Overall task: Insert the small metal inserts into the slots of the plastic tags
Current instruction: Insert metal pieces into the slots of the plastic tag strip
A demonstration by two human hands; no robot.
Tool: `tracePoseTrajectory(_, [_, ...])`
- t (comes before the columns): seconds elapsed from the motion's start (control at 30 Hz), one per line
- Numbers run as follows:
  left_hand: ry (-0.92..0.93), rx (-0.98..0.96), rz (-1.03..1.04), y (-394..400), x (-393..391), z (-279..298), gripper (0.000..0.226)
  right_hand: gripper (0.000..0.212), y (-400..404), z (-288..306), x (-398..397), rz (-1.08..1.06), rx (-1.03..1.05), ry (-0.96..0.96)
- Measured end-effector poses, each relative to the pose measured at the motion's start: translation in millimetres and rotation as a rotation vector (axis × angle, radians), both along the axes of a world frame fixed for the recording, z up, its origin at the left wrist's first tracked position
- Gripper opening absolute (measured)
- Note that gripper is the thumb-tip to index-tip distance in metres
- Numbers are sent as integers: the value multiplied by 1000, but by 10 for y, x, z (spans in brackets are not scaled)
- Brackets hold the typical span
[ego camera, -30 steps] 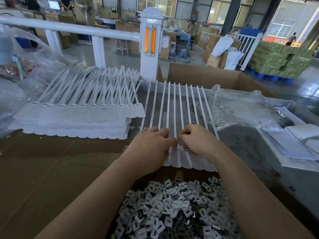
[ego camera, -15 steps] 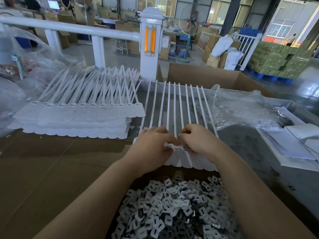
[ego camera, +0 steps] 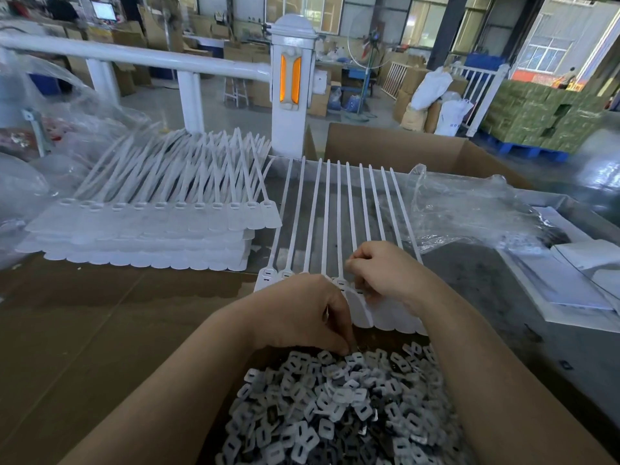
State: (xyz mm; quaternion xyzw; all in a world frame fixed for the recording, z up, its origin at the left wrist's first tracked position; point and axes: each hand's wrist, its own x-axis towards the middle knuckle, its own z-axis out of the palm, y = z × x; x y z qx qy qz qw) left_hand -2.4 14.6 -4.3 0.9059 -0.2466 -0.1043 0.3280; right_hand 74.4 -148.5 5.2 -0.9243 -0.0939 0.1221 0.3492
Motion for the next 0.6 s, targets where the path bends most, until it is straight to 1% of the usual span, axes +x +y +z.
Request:
tracePoseTrajectory(0.07, [5, -48, 44, -3, 2, 2, 0, 16, -4, 6, -6, 5, 16, 6])
tracePoseTrajectory(0.1, [1, -99, 93, -1, 12, 1, 3, 14, -6, 12, -11, 9, 26, 10])
tracePoseTrajectory(0.17, [-23, -256, 240, 6, 44, -13, 6, 12, -8, 32, -21, 17, 49, 23])
tracePoseTrajectory(0.23, [-96, -390, 421, 8, 86, -47, 9, 10, -13, 66, -30, 28, 98, 60])
tracePoseTrajectory(0.33, [-253, -414, 596, 9, 131, -119, 19, 12, -18, 132, -56, 66, 210, 178])
tracePoseTrajectory(0.4, [-325, -414, 609, 14, 139, -143, 23, 17, -19, 167, -76, 88, 290, 253])
tracePoseTrajectory(0.47, [-451, -392, 564, 19, 138, -153, 27, 20, -20, 186, -88, 104, 340, 283])
tracePoseTrajectory(0.53, [-577, -361, 524, 21, 141, -158, 22, 19, -21, 195, -93, 106, 353, 282])
tracePoseTrajectory(0.6, [-641, -349, 504, 28, 141, -160, 13, 15, -21, 198, -97, 105, 366, 283])
